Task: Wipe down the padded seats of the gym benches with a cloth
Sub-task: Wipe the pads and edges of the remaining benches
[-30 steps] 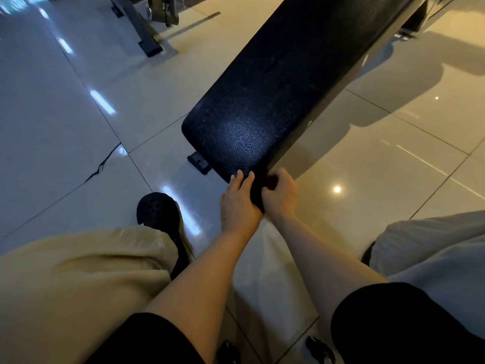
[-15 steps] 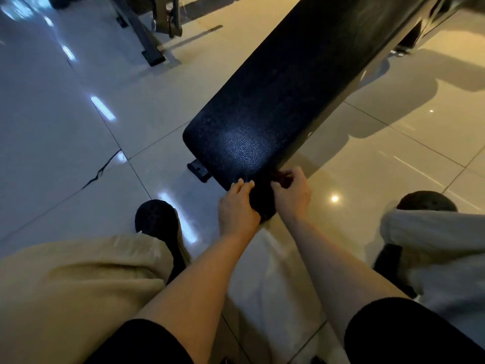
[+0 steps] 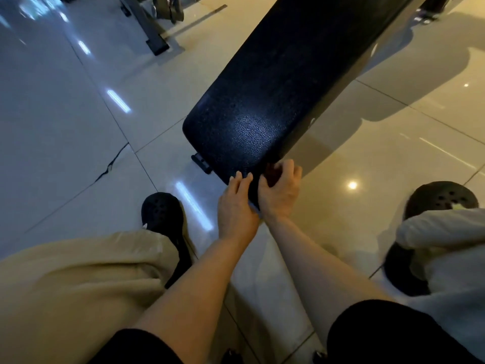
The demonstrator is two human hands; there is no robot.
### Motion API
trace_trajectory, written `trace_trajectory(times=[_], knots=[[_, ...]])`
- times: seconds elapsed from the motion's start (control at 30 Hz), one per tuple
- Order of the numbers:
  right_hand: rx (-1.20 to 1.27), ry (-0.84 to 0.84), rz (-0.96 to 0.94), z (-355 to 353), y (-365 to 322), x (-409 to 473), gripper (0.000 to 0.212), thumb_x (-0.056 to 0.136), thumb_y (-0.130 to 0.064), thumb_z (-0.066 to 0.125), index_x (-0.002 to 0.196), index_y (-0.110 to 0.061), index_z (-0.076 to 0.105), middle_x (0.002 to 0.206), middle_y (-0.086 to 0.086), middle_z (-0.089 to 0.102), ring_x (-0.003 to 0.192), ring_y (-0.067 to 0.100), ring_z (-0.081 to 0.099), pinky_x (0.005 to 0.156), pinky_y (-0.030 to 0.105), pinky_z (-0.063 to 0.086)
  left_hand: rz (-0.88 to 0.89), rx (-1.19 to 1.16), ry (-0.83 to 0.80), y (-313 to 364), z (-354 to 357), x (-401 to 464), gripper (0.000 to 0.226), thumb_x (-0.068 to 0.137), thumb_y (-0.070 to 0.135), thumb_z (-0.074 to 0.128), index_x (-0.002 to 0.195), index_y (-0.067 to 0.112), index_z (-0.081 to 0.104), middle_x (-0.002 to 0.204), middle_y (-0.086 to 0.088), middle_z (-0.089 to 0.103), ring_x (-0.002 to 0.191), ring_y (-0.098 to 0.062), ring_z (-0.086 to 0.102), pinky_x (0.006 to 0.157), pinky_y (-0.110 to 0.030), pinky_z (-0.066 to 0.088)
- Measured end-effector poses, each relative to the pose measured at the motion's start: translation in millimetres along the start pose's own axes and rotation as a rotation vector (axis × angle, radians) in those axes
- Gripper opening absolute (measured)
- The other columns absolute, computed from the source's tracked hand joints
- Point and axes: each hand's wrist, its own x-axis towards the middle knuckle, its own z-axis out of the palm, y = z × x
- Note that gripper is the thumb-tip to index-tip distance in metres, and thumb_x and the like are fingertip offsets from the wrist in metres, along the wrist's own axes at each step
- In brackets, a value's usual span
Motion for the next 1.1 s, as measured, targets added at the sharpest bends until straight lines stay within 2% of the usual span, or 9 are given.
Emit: trace_trajectory(times=[0.2,0.4,0.53,0.6,0.7,0.8,0.9,1.0,1.1], knots=[[-0.019,0.04,0.112,-7,6,28,0.024,0.077,0.002,0.063,0.098,-0.001,0.051,0.098,0.008,0.045,0.083,0.023,0.046,0.065,0.014,0.025,-0.01,-0.045,-0.019,1,3,-3,0.073,0.087,-0.002,0.052,0.151,0.02,0.025,0.161,-0.002,0.013,0.148,-0.018,0.008,0.117,-0.035,0.017],[-0.014,-0.029,-0.038,-1,3,18,0.025,0.076,0.002,0.064,0.096,-0.003,0.051,0.098,0.006,0.043,0.079,0.018,0.042,0.065,0.015,0.026,-0.018,-0.068,0.069,2,7,0,0.065,0.086,-0.002,0.053,0.147,0.016,0.037,0.157,-0.006,0.025,0.146,-0.021,0.02,0.118,-0.039,0.021],[-0.008,0.168,0.17,-25,9,64,0.025,0.081,-0.004,0.062,0.102,0.0,0.05,0.101,0.013,0.049,0.085,0.023,0.045,0.071,0.021,0.029,-0.032,-0.115,0.249,9,11,6,0.056,0.077,-0.013,0.05,0.128,0.01,0.056,0.133,-0.01,0.052,0.122,-0.027,0.046,0.103,-0.046,0.04],[0.03,0.227,0.122,-30,0,70,0.027,0.081,-0.006,0.065,0.103,-0.001,0.051,0.101,0.011,0.049,0.086,0.019,0.042,0.075,0.024,0.033,-0.017,-0.123,0.3,16,11,12,0.052,0.074,-0.014,0.05,0.12,0.007,0.06,0.122,-0.01,0.056,0.112,-0.026,0.05,0.096,-0.046,0.045],[0.016,0.022,0.014,-28,-7,57,0.026,0.078,-0.002,0.066,0.101,-0.005,0.054,0.101,0.007,0.046,0.084,0.016,0.041,0.072,0.017,0.029,0.051,-0.1,0.263,30,12,19,0.051,0.075,-0.013,0.051,0.122,0.004,0.058,0.125,-0.011,0.054,0.114,-0.026,0.047,0.097,-0.043,0.045],[-0.123,-0.256,0.073,-30,11,47,0.022,0.075,-0.001,0.061,0.091,-0.013,0.052,0.094,0.007,0.055,0.084,0.024,0.051,0.064,0.022,0.028,0.064,-0.077,0.226,48,13,27,0.049,0.082,-0.007,0.051,0.129,0.006,0.054,0.135,-0.012,0.049,0.122,-0.027,0.043,0.102,-0.042,0.043],[-0.031,-0.066,0.145,-44,5,67,0.022,0.076,-0.003,0.063,0.092,-0.013,0.051,0.094,0.01,0.056,0.084,0.023,0.052,0.065,0.021,0.029,0.067,-0.099,0.214,66,15,39,0.048,0.086,-0.004,0.051,0.133,0.009,0.051,0.138,-0.009,0.047,0.128,-0.024,0.041,0.107,-0.043,0.039],[0.084,0.128,0.047,-54,-22,100,0.02,0.079,-0.012,0.068,0.095,-0.011,0.055,0.096,0.005,0.052,0.083,0.016,0.048,0.071,0.02,0.035,0.1,-0.136,0.213,82,16,52,0.05,0.086,-0.005,0.052,0.134,0.009,0.051,0.139,-0.006,0.048,0.13,-0.021,0.04,0.107,-0.041,0.039],[0.069,0.08,0.017,-54,-20,119,0.012,0.08,-0.011,0.071,0.084,-0.015,0.06,0.094,0.003,0.057,0.084,0.014,0.05,0.073,0.015,0.038,0.117,-0.125,0.185,92,18,63,0.055,0.087,-0.006,0.05,0.139,0.011,0.046,0.145,-0.005,0.043,0.135,-0.018,0.036,0.111,-0.04,0.036]])
